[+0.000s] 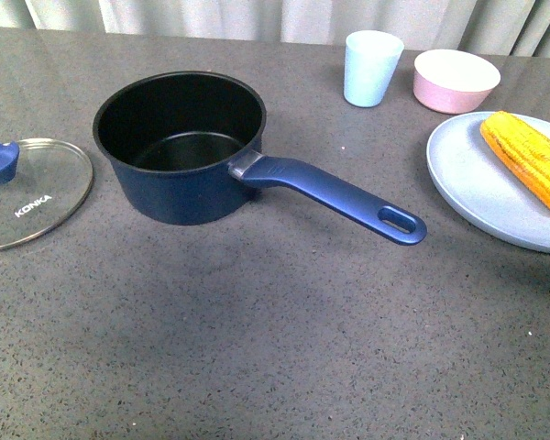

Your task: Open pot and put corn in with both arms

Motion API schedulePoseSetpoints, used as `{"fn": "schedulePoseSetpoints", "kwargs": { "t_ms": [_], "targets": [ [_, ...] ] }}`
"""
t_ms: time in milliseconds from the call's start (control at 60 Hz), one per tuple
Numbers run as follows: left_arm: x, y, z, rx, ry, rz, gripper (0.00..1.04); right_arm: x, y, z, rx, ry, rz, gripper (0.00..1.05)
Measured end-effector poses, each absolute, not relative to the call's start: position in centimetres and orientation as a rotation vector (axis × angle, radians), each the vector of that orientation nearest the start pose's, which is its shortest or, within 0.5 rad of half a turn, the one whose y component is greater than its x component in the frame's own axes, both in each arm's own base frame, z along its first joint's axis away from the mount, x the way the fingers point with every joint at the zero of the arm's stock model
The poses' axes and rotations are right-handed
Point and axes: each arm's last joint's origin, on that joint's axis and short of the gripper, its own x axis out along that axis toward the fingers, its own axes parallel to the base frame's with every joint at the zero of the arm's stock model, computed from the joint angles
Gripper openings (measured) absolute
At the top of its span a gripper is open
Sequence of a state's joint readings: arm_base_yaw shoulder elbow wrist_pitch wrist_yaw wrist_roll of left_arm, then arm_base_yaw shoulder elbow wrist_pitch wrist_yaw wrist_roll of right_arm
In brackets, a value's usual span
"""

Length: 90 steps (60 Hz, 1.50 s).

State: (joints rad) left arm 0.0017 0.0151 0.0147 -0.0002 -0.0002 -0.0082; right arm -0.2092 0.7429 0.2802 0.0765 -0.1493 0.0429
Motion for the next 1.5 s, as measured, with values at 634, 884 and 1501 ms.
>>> {"fn": "schedulePoseSetpoints", "kwargs": {
  "t_ms": [634, 884, 1501],
  "targets": [
    [9.8, 0.0, 16.7, -0.008, 0.001, 0.002, 0.96, 34.1, -4.2, 13.1, -0.165, 0.598, 0.133, 0.96],
    [9.8, 0.0, 16.7, -0.008, 0.001, 0.002, 0.96, 36.4, -4.1, 11.3, -0.173, 0.636, 0.139, 0.96],
    [9.8, 0.0, 16.7, -0.008, 0.001, 0.002, 0.96, 38.6, -3.3, 9.0, -0.174, 0.686, 0.17, 0.79]
  ]
}}
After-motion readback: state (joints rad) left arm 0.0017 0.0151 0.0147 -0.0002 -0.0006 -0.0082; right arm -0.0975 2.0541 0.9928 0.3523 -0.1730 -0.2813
